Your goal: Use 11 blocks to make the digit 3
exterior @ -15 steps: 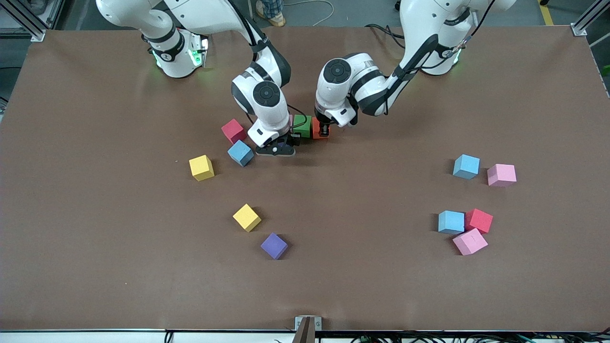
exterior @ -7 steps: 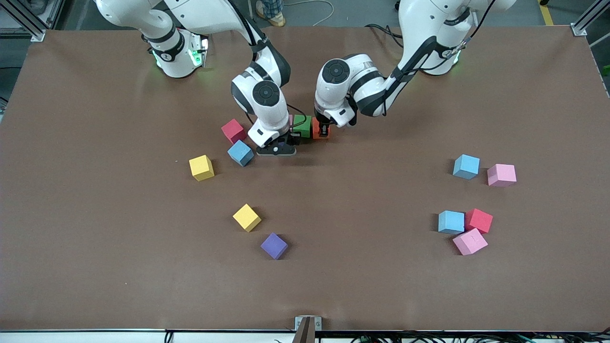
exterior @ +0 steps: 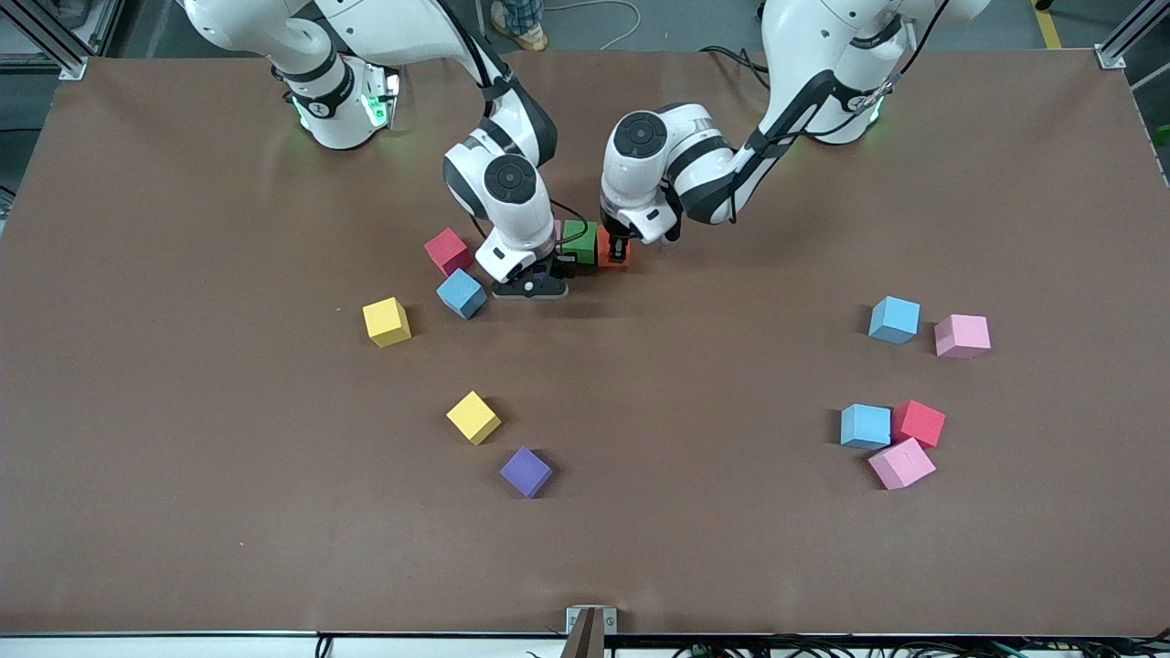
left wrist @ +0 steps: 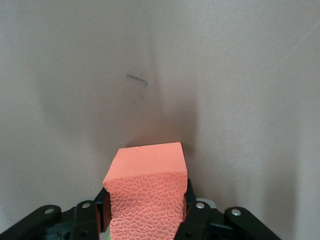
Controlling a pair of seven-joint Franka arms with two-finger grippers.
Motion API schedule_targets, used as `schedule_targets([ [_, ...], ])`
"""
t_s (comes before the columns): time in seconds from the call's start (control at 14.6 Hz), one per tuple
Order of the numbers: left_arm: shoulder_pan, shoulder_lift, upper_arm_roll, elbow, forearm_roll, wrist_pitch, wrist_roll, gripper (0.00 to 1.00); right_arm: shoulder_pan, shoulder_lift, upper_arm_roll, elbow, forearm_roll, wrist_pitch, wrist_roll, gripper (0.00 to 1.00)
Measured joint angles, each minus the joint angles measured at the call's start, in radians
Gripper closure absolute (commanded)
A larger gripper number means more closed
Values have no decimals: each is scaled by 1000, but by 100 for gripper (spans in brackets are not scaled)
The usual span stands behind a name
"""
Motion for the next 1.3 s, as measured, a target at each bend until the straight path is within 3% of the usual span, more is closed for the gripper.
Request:
schedule_targets([
  [0.41,-8,4,0,4,3,0,0,90,0,0,0,0,0,-2,2,99],
  [0.68,-8,4,0,4,4,0,0,79,0,-1,-1,0,0,-6,5,99],
  [0.75,-8,4,0,4,4,0,0,75,0,-1,-1,0,0,-8,5,99],
  [0.89,-8,4,0,5,4,0,0,49,0,-1,-1,0,0,-10,5,99],
  [0.96,-8,4,0,5,4,0,0,31,0,-1,-1,0,0,-11,5,99],
  [1.03,-8,4,0,5,4,0,0,4,0,-1,-1,0,0,-11,5,99],
  [1.3,-10,11,0,5,28,0,1,0,0,-1,-2,0,0,-12,5,99],
])
